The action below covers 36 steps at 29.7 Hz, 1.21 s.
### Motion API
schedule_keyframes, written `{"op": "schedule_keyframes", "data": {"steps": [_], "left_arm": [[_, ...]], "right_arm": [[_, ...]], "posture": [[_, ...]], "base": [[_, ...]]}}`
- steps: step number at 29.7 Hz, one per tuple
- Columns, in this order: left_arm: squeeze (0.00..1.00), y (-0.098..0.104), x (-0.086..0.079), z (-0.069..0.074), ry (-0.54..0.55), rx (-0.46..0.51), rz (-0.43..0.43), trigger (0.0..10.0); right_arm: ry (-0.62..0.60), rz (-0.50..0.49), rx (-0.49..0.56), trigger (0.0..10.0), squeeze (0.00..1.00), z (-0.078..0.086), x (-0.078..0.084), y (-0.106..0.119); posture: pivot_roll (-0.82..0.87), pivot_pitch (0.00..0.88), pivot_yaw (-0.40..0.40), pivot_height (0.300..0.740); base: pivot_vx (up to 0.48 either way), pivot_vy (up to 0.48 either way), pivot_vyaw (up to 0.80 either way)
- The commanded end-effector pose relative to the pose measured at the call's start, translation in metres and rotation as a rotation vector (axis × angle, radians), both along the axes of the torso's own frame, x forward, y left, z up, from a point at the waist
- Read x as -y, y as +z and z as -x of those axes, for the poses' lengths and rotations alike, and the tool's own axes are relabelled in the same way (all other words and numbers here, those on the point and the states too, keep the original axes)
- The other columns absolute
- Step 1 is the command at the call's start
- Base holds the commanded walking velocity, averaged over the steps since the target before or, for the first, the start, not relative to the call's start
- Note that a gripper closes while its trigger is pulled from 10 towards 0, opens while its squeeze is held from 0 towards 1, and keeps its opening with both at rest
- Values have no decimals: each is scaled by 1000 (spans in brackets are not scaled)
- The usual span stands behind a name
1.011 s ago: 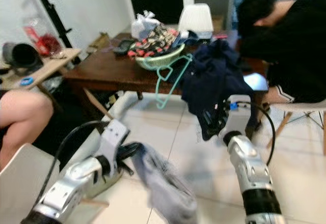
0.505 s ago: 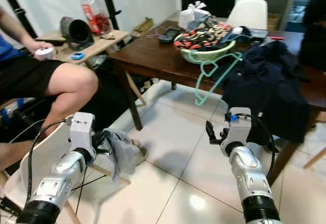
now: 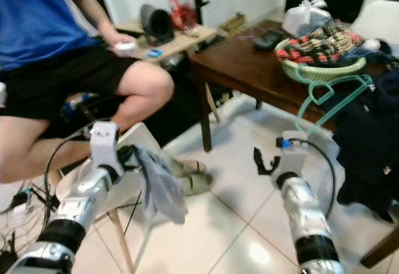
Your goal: Hang hanger
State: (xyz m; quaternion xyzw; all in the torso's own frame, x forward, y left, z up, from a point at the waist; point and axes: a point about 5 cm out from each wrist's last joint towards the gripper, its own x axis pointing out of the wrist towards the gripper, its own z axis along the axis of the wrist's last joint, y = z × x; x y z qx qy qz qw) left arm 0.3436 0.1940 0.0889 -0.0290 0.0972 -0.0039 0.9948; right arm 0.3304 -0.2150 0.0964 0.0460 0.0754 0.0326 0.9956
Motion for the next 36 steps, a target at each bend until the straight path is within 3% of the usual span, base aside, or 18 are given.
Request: {"op": "schedule_keyframes", "data": {"steps": [1,6,17,25,36], "left_arm": [[0,2,-1,-3,0,10,11,10000],[0,2,-1,-5,-4,23,52,10000],[0,2,-2,-8,-10,35,48,10000],[0,1,-1,-9,-17,39,43,10000],[0,0,0,-10,-26,47,39,10000]], "right_arm": [[-37,-22,-23,10000,0,3,6,-7],[-42,-28,-25,10000,0,2,8,-9],[-48,-37,-19,10000,0,-1,8,-8],[-47,-44,-12,10000,0,-1,8,-8],[-36,-42,21,10000,0,-1,9,-6]], "posture": [[-10,0,62,740],[-7,0,57,740],[-7,0,57,740],[-7,0,58,740],[-7,0,55,740]], "base": [[0,0,0],[102,0,0],[280,0,0],[287,0,-784],[328,0,0]]}}
